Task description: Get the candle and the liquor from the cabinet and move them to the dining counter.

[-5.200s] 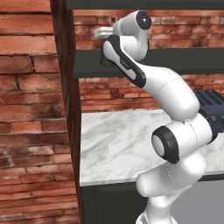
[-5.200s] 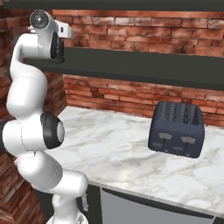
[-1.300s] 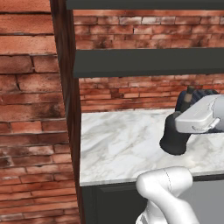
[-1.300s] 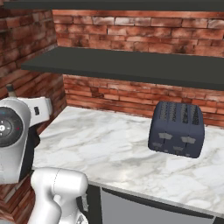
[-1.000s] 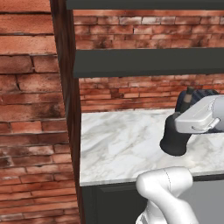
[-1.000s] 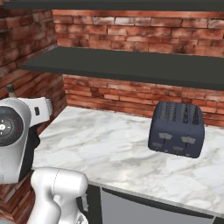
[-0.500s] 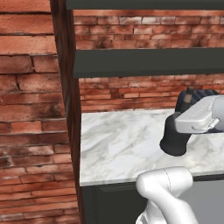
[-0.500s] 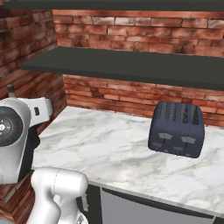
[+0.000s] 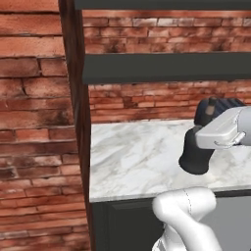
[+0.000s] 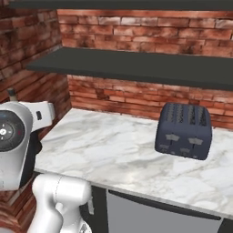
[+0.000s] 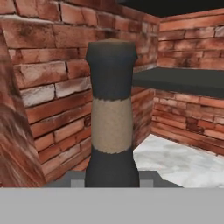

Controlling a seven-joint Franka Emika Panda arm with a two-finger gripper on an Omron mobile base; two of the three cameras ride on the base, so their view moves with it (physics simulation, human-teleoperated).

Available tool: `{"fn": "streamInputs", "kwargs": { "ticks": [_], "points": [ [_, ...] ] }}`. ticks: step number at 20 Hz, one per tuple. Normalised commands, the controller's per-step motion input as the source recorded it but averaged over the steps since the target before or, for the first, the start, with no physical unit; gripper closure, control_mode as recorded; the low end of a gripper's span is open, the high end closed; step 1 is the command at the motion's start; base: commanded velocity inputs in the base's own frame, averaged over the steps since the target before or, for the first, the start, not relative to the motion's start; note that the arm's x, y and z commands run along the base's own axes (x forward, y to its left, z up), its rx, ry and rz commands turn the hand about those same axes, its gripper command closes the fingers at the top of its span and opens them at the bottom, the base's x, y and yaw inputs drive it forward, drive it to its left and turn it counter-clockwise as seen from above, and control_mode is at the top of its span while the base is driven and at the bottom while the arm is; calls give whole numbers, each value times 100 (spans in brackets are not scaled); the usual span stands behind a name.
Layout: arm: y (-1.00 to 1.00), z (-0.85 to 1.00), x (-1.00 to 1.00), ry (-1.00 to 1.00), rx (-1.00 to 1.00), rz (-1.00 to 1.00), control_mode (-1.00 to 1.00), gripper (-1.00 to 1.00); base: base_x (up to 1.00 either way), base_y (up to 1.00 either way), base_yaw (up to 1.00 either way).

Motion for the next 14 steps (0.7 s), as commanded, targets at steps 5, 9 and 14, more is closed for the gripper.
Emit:
{"fn": "streamInputs", "kwargs": {
  "ticks": [5,9,14],
  "points": [
    [0,0,0,0,0,0,100,100,-67,0,0],
    [0,0,0,0,0,0,100,100,-73,0,0],
    [0,0,0,0,0,0,100,100,-71,0,21]
  ]
}}
